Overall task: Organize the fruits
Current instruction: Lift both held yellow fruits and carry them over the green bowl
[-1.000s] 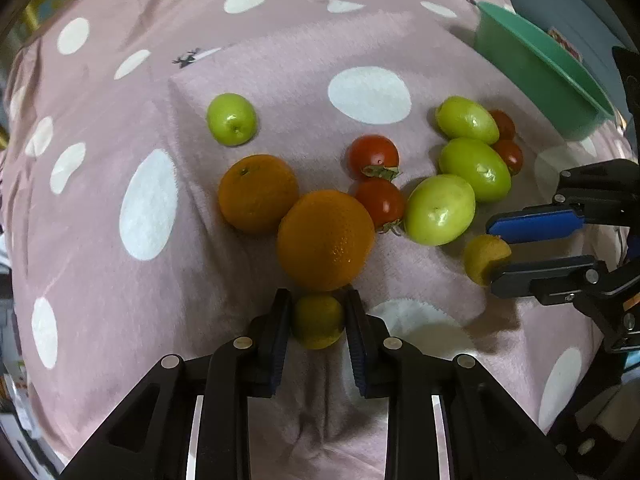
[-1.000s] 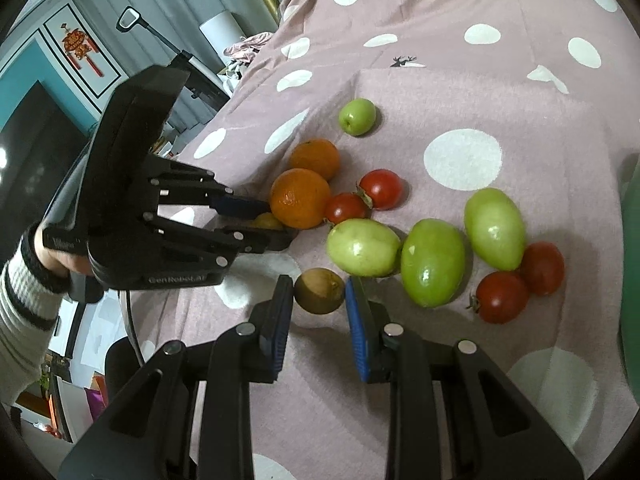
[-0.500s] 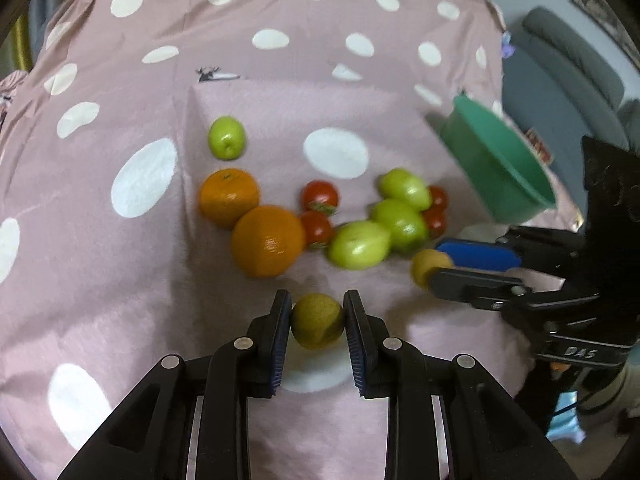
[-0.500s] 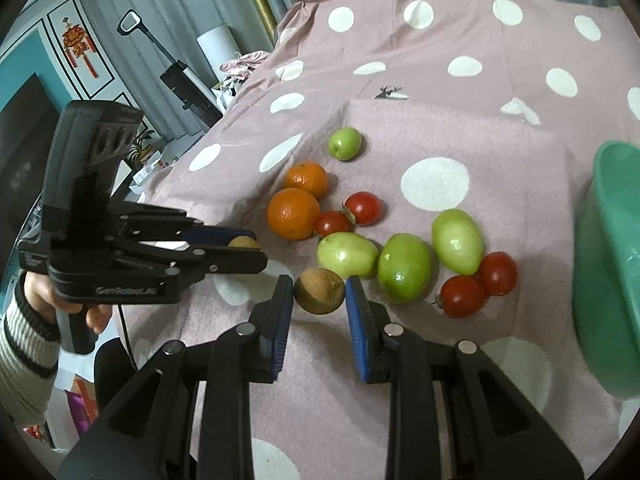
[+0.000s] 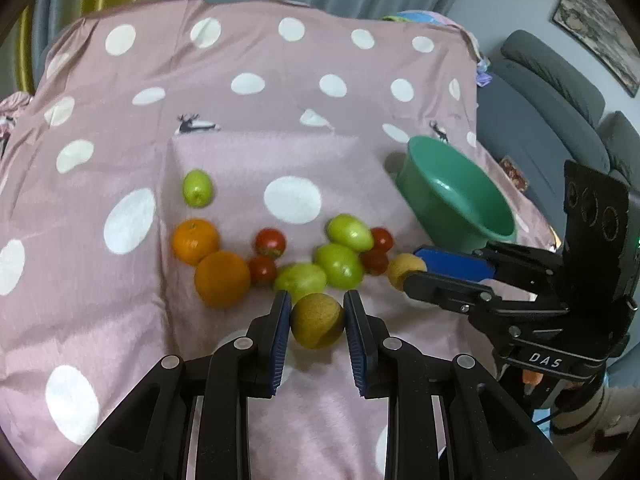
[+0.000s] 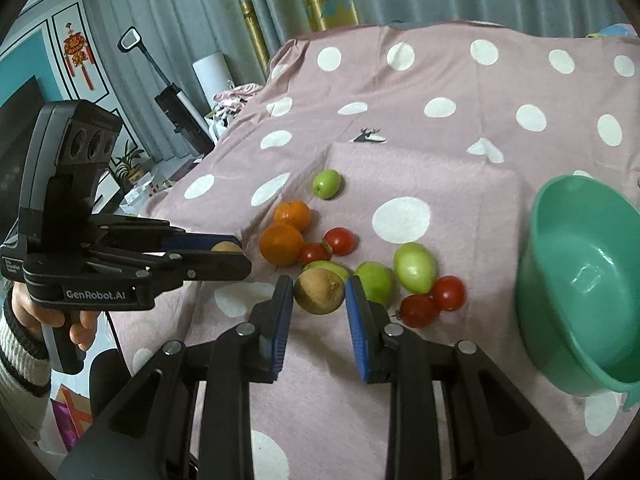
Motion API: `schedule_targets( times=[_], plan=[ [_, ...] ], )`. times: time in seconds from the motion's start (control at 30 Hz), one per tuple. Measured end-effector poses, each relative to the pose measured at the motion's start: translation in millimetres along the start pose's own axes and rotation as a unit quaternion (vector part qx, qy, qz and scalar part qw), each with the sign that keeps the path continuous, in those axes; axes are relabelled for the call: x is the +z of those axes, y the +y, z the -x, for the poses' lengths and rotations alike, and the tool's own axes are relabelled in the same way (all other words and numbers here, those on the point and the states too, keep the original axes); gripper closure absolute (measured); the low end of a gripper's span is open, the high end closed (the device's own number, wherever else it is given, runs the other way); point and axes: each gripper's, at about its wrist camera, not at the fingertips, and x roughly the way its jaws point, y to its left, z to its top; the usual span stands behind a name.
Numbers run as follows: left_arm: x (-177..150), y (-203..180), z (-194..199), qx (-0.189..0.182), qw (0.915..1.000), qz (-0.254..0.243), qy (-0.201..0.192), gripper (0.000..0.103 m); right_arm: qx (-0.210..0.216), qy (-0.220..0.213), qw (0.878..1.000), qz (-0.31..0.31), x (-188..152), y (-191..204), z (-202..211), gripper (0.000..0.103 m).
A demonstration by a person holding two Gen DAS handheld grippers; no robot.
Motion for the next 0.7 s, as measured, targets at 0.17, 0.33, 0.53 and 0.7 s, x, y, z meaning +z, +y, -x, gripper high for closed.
schedule_targets(
  times=[0.17,0.33,0.53,0.7],
  plan=[
    [10.3,-12.7,3.5,-0.006,0.9999,-0.008,-0.012,0.076,-0.014,-0.018,1.0,-0.004,0.6,-7.7,13.9,0.075],
    [23.5,-28.8,2.1,-0.014,0.9995,-0.022,-0.019,0.076,-0.029,-0.036,0.999,-0.01,0.3,-17.0,28.5,0.075],
    [39.7,-50.4,-5.6,-0.029,0.9984,-0.043,-0.024,0.076,-0.046,-0.052,0.997,-0.024,-1.2,-32.2,44.8,0.075],
    [52.7,-68.2,-14.4,-0.038,0.9969,-0.066,-0.021,0.076,-0.059,-0.063,0.996,-0.034,-2.0,-43.2,53.9,0.075]
  ],
)
